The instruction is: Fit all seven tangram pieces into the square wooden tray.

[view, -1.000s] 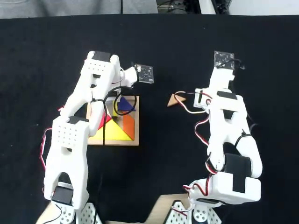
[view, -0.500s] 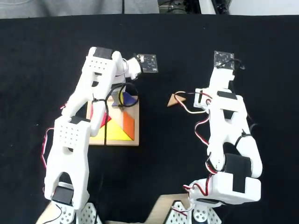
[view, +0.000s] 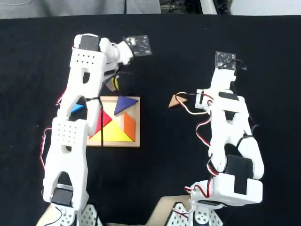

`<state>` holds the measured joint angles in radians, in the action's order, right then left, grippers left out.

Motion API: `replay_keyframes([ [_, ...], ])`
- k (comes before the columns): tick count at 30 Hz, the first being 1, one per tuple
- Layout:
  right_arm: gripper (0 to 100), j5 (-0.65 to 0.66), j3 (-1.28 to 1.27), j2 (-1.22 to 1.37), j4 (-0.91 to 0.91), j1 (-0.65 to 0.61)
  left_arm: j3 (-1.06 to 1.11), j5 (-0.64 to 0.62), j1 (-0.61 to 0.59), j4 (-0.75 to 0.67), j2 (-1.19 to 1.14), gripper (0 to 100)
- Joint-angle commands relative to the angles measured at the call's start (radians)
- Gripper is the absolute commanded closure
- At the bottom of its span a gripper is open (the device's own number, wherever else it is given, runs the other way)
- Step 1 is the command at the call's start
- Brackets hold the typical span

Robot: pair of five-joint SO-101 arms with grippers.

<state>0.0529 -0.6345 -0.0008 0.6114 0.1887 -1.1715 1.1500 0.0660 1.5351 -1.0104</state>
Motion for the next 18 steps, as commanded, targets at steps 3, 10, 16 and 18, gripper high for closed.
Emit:
replay_keyframes([
  [3,98.4,0.008,0.042,-0.001,-0.015,0.014,-0.064,-0.104,-0.025,-0.046,-0.080,68],
  [10,98.4,0.008,0.042,-0.001,-0.015,0.014,-0.064,-0.109,-0.024,-0.054,-0.087,68],
  [16,98.4,0.008,0.042,-0.001,-0.015,0.012,-0.064,-0.114,0.010,-0.049,-0.091,68],
  [18,98.4,0.008,0.042,-0.001,-0.015,0.012,-0.064,-0.140,0.035,-0.054,-0.087,68],
])
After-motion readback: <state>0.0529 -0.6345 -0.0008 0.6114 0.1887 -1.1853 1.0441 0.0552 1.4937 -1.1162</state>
